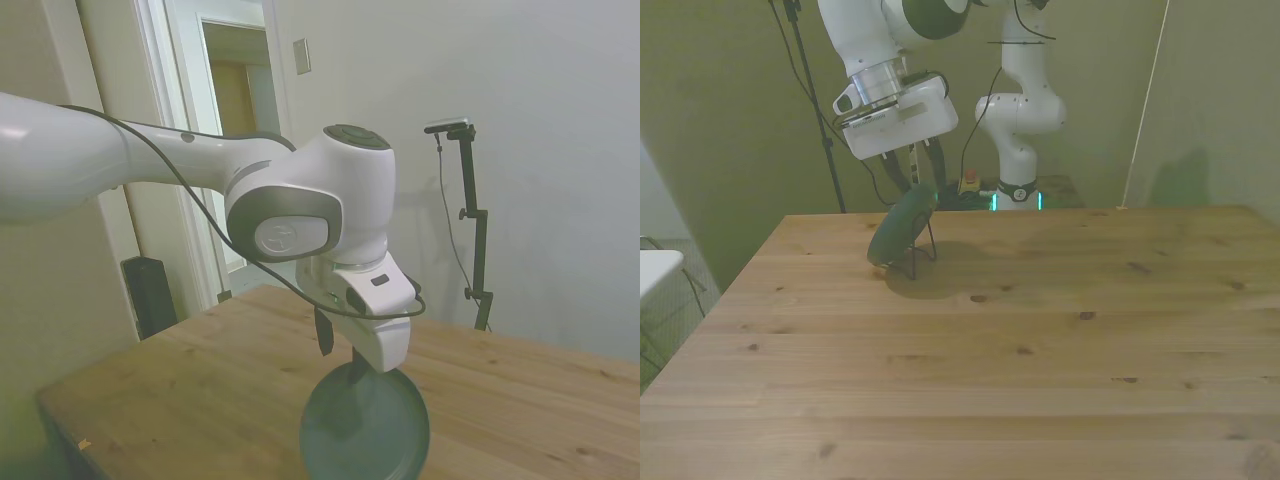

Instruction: Unload the plate

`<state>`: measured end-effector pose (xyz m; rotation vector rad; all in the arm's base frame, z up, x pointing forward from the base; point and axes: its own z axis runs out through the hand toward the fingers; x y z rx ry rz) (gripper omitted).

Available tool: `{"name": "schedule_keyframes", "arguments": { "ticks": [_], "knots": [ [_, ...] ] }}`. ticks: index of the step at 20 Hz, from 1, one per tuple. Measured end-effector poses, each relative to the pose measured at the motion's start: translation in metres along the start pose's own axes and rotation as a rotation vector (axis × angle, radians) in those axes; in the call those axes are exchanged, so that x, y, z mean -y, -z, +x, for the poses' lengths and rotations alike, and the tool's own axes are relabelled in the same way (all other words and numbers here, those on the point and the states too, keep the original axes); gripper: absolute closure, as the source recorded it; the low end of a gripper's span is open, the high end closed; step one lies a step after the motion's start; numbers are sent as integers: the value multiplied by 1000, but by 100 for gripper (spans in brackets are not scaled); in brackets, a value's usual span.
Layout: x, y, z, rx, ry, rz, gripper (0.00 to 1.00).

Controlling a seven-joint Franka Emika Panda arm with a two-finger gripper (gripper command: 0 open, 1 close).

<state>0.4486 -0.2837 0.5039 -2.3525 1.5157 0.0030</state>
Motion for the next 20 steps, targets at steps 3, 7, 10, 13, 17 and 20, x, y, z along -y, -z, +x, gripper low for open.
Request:
{"name": "schedule_keyframes", "arguments": {
  "ticks": [3,7,10,13,17,20],
  "knots": [
    [-1,-1,0,-1,1,-5,100],
    [-1,-1,0,-1,1,-5,100],
    [-1,0,1,-1,0,-5,100],
    [-2,0,1,-2,-2,-4,100],
    [-2,1,1,-3,-1,-4,100],
    [-2,2,0,-4,-1,-2,100]
  ]
}}
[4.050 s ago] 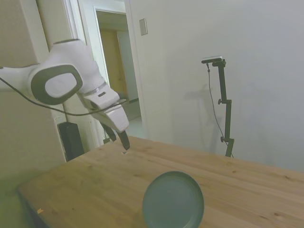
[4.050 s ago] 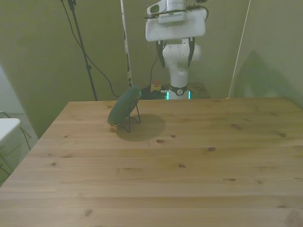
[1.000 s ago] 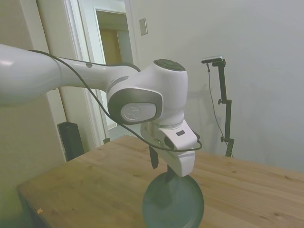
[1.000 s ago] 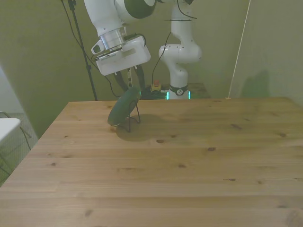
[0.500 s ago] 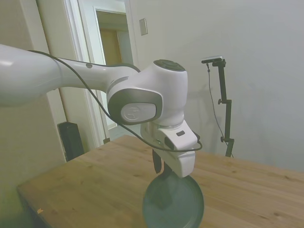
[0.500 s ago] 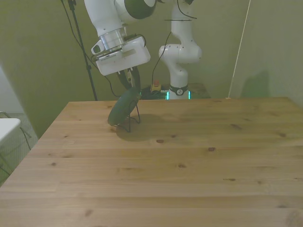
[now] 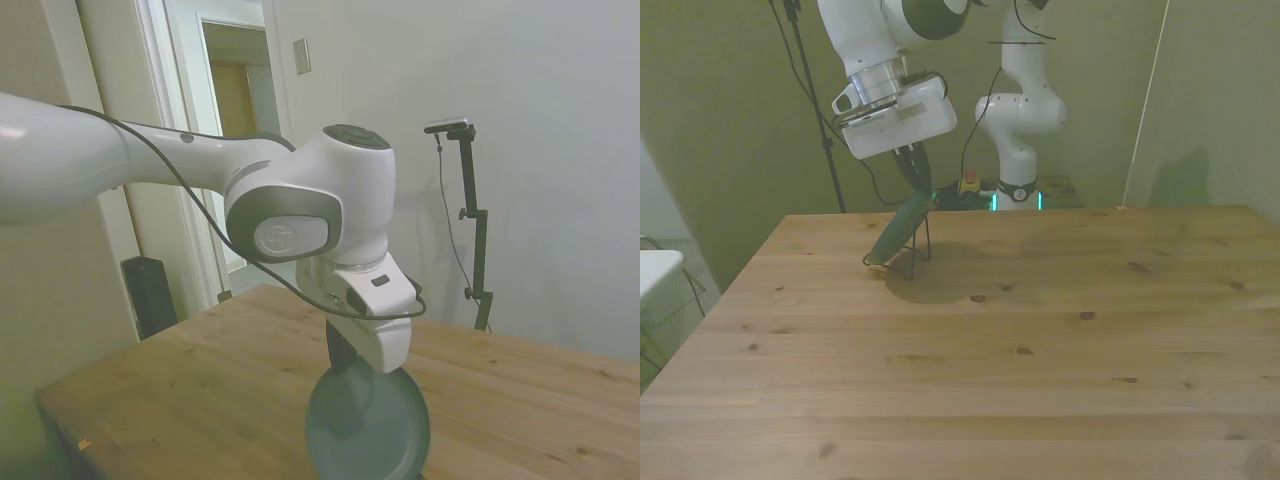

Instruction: Unload the plate

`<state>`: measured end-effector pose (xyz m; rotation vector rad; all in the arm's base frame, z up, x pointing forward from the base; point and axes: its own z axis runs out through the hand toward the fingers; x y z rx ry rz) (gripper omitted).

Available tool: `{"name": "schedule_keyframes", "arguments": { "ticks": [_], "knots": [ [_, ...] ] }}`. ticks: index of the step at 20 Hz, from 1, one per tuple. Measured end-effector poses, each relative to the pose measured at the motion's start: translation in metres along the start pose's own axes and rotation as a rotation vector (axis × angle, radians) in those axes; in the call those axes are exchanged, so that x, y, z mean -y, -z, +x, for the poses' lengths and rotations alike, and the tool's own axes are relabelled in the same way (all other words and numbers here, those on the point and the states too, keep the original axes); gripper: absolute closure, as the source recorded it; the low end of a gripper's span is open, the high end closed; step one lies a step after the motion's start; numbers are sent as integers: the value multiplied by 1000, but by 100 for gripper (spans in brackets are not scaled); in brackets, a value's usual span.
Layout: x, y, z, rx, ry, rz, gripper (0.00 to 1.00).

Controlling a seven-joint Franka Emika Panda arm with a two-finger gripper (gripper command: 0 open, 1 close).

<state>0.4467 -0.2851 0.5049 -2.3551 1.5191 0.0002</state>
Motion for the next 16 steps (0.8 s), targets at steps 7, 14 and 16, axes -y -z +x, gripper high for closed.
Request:
{"name": "schedule_keyframes", "arguments": {
  "ticks": [7,14,16],
  "knots": [
    [-1,20,-3,-27,4,28,100],
    [15,85,-10,-48,31,70,100],
    [23,113,-12,-62,24,84,100]
  ]
}}
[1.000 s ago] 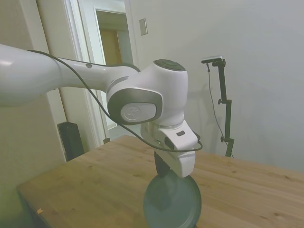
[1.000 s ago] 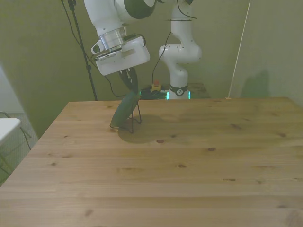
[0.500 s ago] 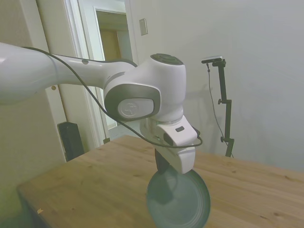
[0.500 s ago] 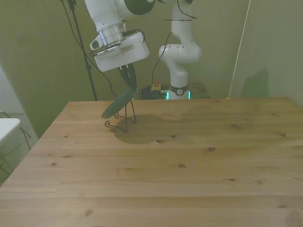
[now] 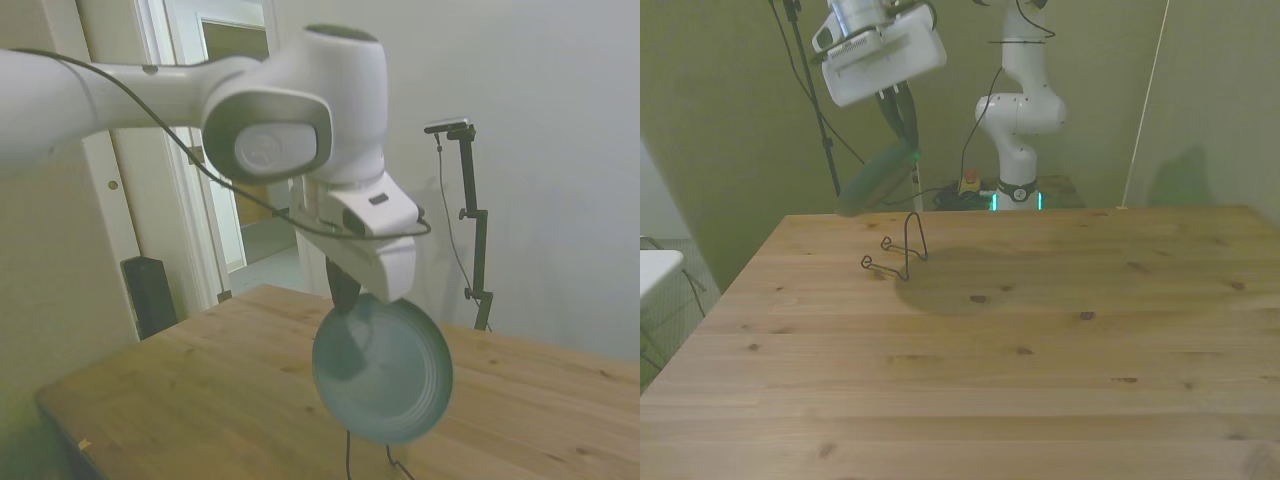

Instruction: Unload the plate

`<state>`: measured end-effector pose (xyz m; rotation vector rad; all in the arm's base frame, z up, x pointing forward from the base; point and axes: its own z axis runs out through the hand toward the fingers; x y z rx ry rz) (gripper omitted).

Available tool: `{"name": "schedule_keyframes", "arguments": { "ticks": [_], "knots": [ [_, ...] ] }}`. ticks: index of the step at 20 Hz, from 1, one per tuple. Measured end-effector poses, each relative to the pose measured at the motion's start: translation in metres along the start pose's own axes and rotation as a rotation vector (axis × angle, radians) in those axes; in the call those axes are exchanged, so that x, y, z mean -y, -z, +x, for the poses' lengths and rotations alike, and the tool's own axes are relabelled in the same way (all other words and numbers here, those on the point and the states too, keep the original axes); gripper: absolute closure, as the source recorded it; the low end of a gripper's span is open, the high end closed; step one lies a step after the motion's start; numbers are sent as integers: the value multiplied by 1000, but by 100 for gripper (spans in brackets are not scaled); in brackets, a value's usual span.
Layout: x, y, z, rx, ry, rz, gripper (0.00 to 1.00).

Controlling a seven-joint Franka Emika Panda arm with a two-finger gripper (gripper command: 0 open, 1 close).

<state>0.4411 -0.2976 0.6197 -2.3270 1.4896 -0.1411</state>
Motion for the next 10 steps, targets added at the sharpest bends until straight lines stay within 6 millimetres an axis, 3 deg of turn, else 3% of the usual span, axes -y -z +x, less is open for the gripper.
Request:
{"name": "schedule_keyframes", "arguments": {
  "ticks": [2,4,7,10],
  "knots": [
    [15,18,7,-24,-31,17,100],
    [32,17,23,-41,-72,20,100],
    [59,-9,54,-54,-136,-3,100],
    [89,-50,87,-79,-202,-28,100]
  ]
}}
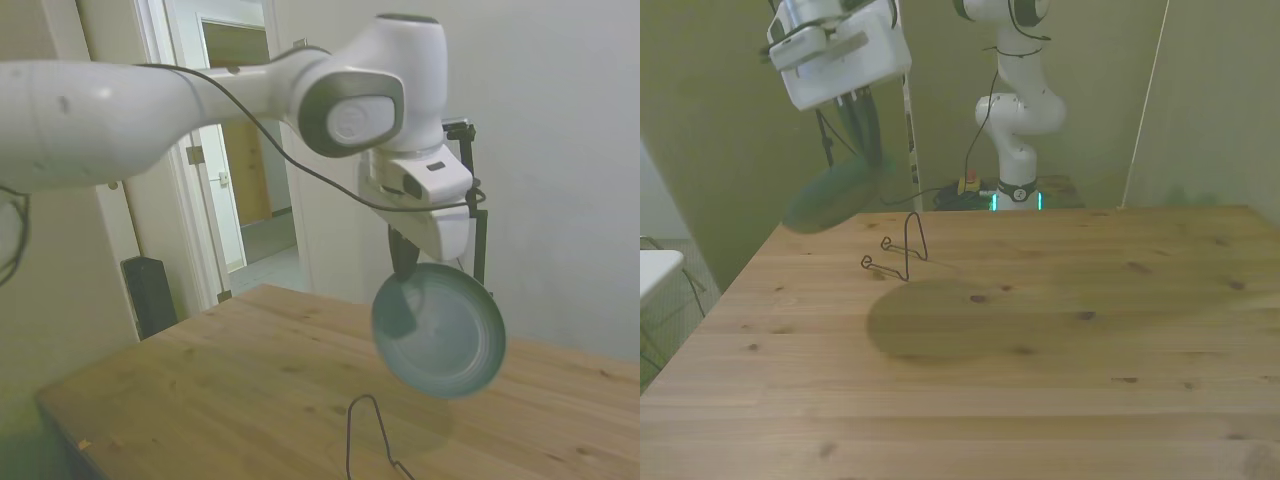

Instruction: Unload the plate

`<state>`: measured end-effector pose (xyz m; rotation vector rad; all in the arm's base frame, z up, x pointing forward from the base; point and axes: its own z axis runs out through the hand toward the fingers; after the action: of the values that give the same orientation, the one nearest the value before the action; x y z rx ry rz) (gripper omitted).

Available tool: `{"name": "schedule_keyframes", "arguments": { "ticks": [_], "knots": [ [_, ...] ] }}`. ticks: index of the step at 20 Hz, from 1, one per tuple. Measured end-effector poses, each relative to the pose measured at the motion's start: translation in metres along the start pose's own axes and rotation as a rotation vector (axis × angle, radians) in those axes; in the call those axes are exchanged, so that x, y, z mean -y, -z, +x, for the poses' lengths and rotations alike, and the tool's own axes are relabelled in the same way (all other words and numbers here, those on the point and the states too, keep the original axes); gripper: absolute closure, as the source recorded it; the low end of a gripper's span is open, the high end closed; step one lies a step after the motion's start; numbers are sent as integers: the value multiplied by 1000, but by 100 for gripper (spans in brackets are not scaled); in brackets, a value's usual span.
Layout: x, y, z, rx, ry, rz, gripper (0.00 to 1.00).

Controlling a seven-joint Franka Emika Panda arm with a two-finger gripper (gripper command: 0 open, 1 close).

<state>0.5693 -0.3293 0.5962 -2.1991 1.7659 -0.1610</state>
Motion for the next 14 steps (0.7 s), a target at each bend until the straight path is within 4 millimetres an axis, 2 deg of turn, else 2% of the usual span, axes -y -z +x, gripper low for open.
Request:
{"name": "schedule_keyframes", "arguments": {
  "ticks": [3,7,10,14],
  "knots": [
    [25,-35,17,-20,-49,-18,100],
    [46,-66,38,-50,-98,-39,100],
    [60,-79,48,-97,-120,-46,100],
    [73,-88,53,-188,-130,-39,100]
  ]
}}
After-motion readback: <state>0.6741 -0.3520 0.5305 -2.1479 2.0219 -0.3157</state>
